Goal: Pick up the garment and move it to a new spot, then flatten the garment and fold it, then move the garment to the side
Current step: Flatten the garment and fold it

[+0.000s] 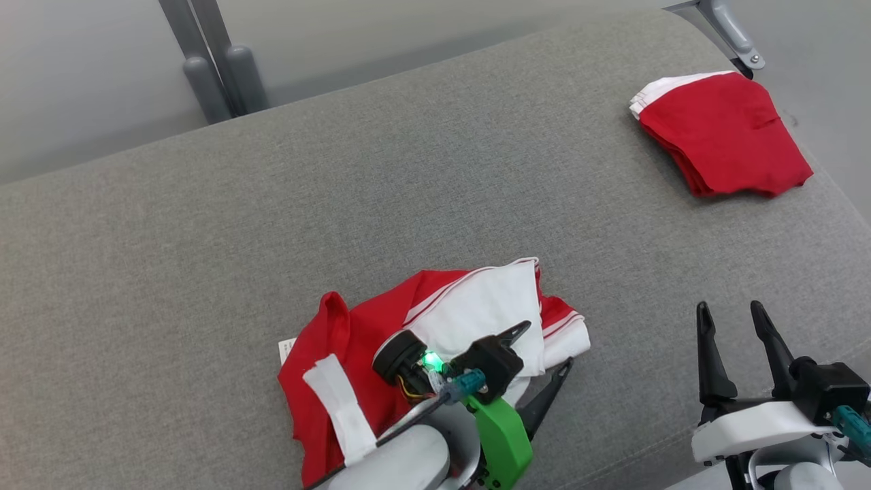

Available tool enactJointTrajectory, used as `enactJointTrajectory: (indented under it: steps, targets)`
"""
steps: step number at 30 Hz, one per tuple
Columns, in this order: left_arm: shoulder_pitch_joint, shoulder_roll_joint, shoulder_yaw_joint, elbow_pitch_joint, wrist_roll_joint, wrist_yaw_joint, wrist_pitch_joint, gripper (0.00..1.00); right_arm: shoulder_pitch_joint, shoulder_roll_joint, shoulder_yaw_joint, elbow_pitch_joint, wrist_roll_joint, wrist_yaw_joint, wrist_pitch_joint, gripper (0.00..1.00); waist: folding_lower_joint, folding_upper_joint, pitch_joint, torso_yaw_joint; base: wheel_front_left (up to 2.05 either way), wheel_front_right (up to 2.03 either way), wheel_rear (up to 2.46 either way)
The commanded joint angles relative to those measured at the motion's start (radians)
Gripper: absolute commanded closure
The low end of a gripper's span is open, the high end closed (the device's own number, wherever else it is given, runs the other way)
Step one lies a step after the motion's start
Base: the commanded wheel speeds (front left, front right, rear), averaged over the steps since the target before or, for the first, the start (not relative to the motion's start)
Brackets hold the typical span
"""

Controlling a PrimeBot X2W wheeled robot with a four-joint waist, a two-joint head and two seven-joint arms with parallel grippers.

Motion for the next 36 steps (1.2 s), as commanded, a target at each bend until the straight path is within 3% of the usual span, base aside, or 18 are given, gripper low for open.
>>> enactJointTrajectory:
  steps: [1, 12, 25, 27, 29, 36]
  targets:
    - [-0.026, 0.004, -0.019, 0.020, 0.031, 0.009, -0.008, 0.00, -0.012, 0.002, 0.004, -0.004, -0.001, 0.000, -0.003, 0.00, 0.0000, 0.0000, 0.009, 0.002, 0.00, 0.00, 0.00]
    - [-0.073, 0.005, -0.100, 0.154, 0.065, 0.052, -0.037, 0.00, -0.028, 0.007, 0.009, -0.002, 0.010, 0.000, -0.003, 0.00, 0.0000, 0.0000, 0.051, -0.016, 0.00, 0.00, 0.00]
    - [-0.094, 0.005, -0.146, 0.203, -0.009, 0.045, -0.042, 0.00, -0.043, 0.010, 0.005, -0.003, 0.012, 0.000, -0.003, 0.00, 0.0000, 0.0000, 0.067, -0.011, 0.00, 0.00, 0.00]
    - [-0.098, 0.004, -0.146, 0.205, -0.017, 0.045, -0.044, 0.24, -0.043, 0.010, 0.005, -0.004, 0.010, 0.000, -0.003, 0.00, 0.0000, 0.0000, 0.067, -0.009, 0.00, 0.00, 0.00]
    - [-0.100, 0.004, -0.147, 0.203, -0.032, 0.047, -0.050, 0.32, -0.043, 0.010, 0.004, -0.004, 0.010, 0.000, -0.003, 0.00, 0.0000, 0.0000, 0.067, -0.006, 0.00, 0.00, 0.00]
    - [-0.109, 0.004, -0.143, 0.186, -0.085, 0.055, -0.065, 0.09, -0.042, 0.011, 0.006, -0.001, 0.008, 0.000, -0.003, 0.00, 0.0000, 0.0000, 0.063, -0.003, 0.00, 0.00, 0.00]
